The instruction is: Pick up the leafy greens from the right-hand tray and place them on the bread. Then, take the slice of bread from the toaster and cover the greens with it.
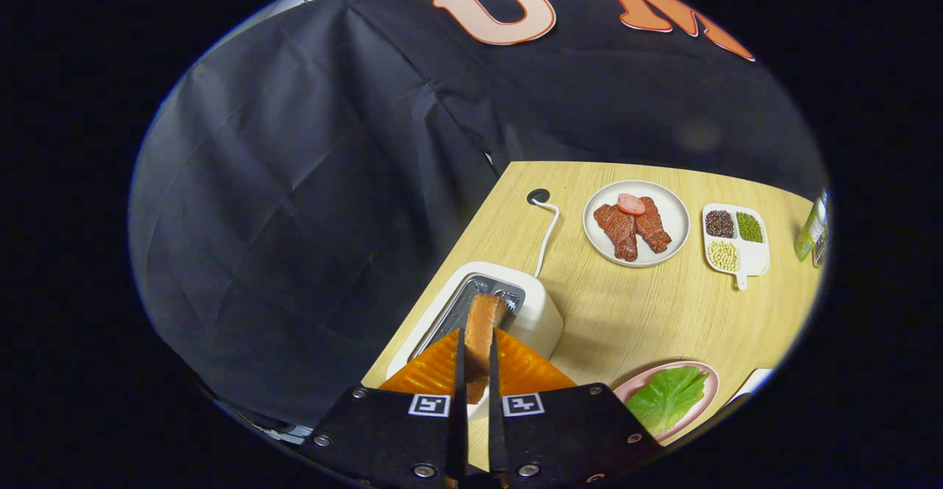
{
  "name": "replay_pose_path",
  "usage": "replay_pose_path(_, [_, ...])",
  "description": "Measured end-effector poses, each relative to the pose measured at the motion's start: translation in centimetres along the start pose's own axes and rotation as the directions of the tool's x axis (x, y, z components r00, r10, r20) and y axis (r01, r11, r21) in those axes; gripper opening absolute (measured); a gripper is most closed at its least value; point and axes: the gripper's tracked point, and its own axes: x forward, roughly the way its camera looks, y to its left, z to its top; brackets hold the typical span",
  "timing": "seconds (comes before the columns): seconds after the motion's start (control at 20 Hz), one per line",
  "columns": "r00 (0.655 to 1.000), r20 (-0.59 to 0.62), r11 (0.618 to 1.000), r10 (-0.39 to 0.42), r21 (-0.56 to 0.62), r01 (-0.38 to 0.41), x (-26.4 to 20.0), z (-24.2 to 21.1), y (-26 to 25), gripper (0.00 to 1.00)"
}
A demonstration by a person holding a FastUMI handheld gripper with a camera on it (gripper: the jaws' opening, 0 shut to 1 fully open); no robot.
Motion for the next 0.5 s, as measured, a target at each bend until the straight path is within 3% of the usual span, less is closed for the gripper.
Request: replay_pose_path(0.5, [0.992,0.103,0.994,0.074,0.069,-0.082,-5.3,-1.6,-3.8,0.11])
